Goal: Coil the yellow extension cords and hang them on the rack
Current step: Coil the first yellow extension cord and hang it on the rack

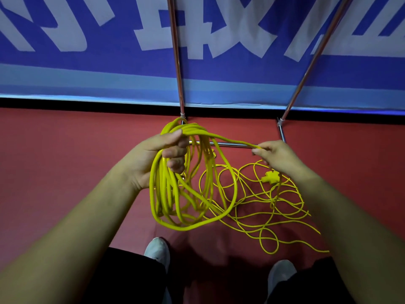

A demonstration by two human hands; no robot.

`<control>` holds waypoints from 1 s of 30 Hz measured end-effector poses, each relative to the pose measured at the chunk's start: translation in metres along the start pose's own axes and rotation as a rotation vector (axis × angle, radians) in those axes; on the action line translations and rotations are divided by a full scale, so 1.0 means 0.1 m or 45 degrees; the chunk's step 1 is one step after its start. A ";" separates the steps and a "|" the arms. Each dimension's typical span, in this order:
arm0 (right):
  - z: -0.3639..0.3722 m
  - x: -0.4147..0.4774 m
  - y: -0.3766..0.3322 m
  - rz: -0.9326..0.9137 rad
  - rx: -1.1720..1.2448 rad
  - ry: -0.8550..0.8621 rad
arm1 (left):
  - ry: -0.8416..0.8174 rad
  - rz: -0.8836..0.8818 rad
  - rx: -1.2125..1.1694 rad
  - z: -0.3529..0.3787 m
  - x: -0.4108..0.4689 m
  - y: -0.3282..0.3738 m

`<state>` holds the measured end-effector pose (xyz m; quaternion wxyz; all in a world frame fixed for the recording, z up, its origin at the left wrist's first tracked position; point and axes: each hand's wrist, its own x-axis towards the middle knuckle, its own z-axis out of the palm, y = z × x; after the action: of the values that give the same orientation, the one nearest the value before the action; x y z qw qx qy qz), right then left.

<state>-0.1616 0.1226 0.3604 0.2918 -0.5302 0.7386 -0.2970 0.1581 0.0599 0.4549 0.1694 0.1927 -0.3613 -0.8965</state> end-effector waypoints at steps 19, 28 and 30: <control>0.20 -0.02 0.26 0.204 -0.232 -0.257 | 0.030 0.334 -0.426 0.13 0.09 0.01; 0.27 -0.12 0.18 0.369 0.170 -0.251 | 0.331 0.438 -0.252 -0.03 0.10 0.22; 0.19 -0.11 -0.11 0.185 -0.006 -0.221 | 0.444 0.387 -0.117 -0.03 0.09 0.23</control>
<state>-0.1377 0.1277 0.3568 0.3742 -0.4998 0.7477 -0.2261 0.1552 0.0381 0.4674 0.3709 0.2801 -0.3102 -0.8293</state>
